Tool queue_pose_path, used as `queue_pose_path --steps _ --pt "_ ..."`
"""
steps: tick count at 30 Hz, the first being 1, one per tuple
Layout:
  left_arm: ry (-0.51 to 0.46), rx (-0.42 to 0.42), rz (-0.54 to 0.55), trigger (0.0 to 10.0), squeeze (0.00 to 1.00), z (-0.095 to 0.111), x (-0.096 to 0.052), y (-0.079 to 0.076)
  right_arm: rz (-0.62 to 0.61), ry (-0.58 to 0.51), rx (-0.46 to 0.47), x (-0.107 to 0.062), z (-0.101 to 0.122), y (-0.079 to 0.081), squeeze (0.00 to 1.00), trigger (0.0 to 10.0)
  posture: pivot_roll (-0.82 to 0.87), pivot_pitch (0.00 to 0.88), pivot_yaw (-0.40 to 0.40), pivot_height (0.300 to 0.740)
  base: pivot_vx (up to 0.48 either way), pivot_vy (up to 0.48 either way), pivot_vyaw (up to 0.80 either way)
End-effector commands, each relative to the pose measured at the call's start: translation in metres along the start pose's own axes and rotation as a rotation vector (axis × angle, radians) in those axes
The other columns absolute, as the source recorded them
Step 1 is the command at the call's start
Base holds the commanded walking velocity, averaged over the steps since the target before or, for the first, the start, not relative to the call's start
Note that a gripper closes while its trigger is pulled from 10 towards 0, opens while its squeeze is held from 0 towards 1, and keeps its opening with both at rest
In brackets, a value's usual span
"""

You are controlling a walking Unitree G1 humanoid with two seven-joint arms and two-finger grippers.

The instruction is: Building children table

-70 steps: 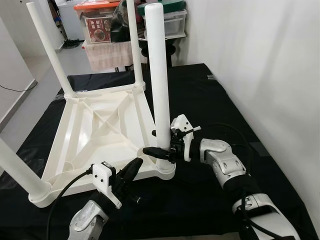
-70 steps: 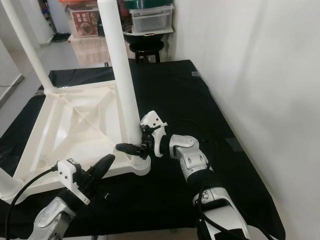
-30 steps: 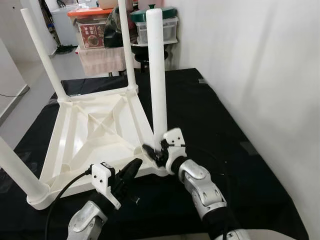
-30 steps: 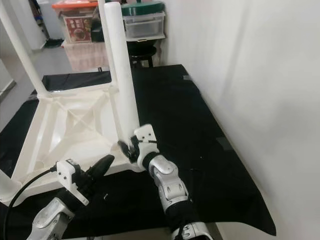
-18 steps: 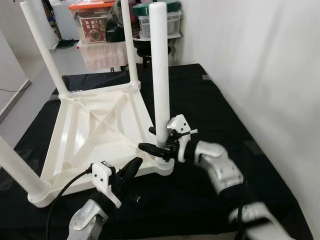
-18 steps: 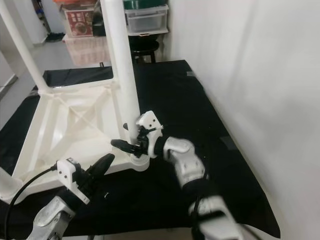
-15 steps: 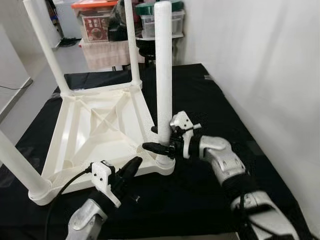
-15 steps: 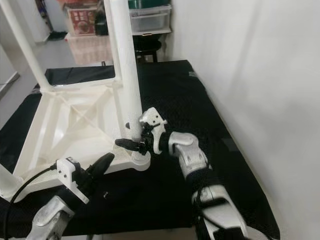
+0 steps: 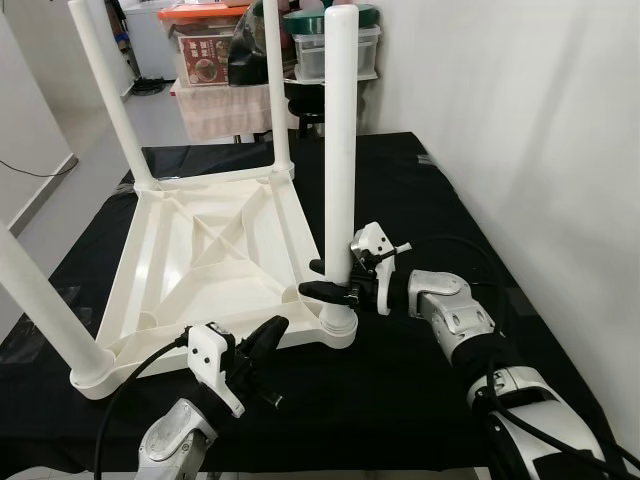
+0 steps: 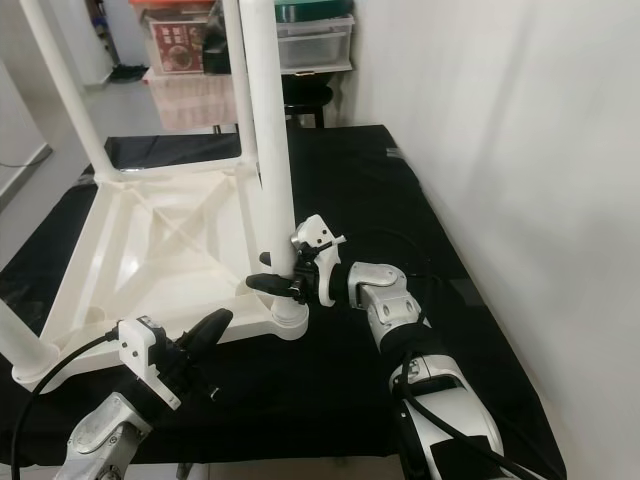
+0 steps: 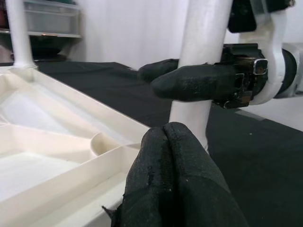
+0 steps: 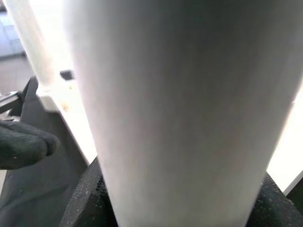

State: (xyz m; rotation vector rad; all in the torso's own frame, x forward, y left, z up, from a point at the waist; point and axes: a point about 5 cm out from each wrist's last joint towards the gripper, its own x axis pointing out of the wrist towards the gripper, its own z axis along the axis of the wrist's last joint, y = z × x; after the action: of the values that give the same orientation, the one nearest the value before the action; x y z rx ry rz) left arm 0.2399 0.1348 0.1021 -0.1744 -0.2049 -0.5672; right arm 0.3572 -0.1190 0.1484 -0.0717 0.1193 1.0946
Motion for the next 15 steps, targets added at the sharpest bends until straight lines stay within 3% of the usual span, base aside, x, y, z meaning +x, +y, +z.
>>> queue_pose_path --steps 1,3,4,5,7,8,9,10,11,13,15 --pt "0.025 0.002 0.003 10.0 0.0 -0.003 -0.003 0.0 -0.029 0.012 0.057 -0.007 -0.012 0.0 0.0 0.0 0.07 0.0 0.013 0.74 0.0 0.0 0.0" --pt "0.039 0.012 0.005 10.0 0.0 -0.003 -0.006 0.0 -0.102 0.027 0.07 -0.015 -0.023 0.002 0.0 0.0 0.04 0.0 0.027 0.74 0.0 0.0 0.0" --pt "0.058 0.022 0.005 10.0 0.0 -0.003 -0.009 -0.002 -0.224 0.066 0.063 -0.017 -0.033 0.003 0.0 0.0 0.04 0.0 0.028 0.74 0.0 0.0 0.0" --pt "0.058 0.022 0.005 10.0 0.0 -0.003 -0.009 -0.002 -0.224 0.066 0.063 -0.017 -0.033 0.003 0.0 0.0 0.04 0.0 0.028 0.74 0.0 0.0 0.0" --pt "0.091 0.007 0.001 10.0 0.0 -0.003 -0.017 -0.006 -0.69 0.082 0.097 -0.023 -0.049 0.008 0.0 0.0 0.03 0.0 0.038 0.74 0.0 0.0 0.0" --pt "0.106 -0.012 0.006 10.0 0.0 -0.003 -0.022 -0.008 -0.735 0.081 0.104 -0.02 -0.055 0.029 0.0 0.0 0.03 0.0 0.05 0.74 0.0 0.0 0.0" --pt "0.119 -0.03 0.009 10.0 0.0 -0.004 -0.026 -0.01 -0.725 0.062 0.104 -0.013 -0.057 0.049 0.0 0.0 0.02 0.0 0.06 0.74 0.0 0.0 0.0" --pt "0.119 -0.03 0.009 10.0 0.0 -0.004 -0.026 -0.01 -0.725 0.062 0.104 -0.013 -0.057 0.049 0.0 0.0 0.02 0.0 0.06 0.74 0.0 0.0 0.0" --pt "0.127 -0.039 0.012 10.0 0.0 -0.004 -0.029 -0.011 -0.685 0.044 0.099 -0.007 -0.057 0.062 0.0 0.0 0.02 0.0 0.065 0.74 0.0 0.0 0.0" --pt "0.131 -0.045 0.014 10.0 0.0 -0.004 -0.031 -0.011 -0.665 0.032 0.096 -0.003 -0.057 0.069 0.0 0.0 0.02 0.0 0.065 0.74 0.0 0.0 0.0" --pt "0.134 -0.05 0.001 10.0 0.0 -0.005 -0.031 -0.014 -0.648 0.033 0.082 0.002 -0.055 0.066 0.0 0.0 0.03 0.0 0.062 0.74 0.0 0.0 0.0"
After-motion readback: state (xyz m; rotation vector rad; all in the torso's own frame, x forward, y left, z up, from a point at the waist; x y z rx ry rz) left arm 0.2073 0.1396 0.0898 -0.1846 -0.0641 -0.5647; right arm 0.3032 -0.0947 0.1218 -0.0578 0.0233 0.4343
